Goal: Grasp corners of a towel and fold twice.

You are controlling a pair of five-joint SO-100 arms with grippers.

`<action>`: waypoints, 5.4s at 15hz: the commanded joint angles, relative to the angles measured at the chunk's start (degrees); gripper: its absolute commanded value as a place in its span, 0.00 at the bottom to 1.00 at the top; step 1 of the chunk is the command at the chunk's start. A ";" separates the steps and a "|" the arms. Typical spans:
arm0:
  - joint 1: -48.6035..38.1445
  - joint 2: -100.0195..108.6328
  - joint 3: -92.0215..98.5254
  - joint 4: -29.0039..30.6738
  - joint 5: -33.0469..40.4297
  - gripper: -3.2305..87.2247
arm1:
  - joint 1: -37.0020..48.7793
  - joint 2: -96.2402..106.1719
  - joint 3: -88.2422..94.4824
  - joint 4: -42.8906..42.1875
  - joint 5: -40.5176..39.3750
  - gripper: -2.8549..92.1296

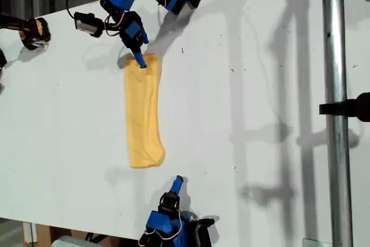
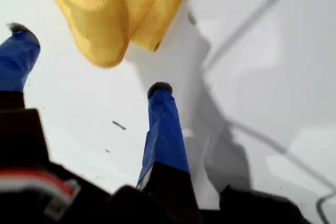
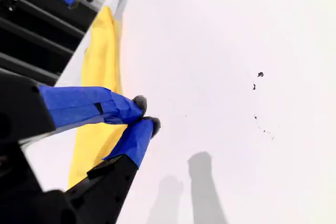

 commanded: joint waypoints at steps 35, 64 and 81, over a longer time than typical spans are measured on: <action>5.01 0.44 -0.62 1.41 -3.08 0.03 | -28.74 -20.83 -51.94 19.07 9.67 0.03; 5.54 0.44 4.39 5.27 -9.67 0.03 | -23.20 24.43 -3.69 1.76 14.59 0.14; 7.38 0.35 4.39 5.63 17.93 0.03 | -30.59 63.63 30.23 17.75 37.88 0.21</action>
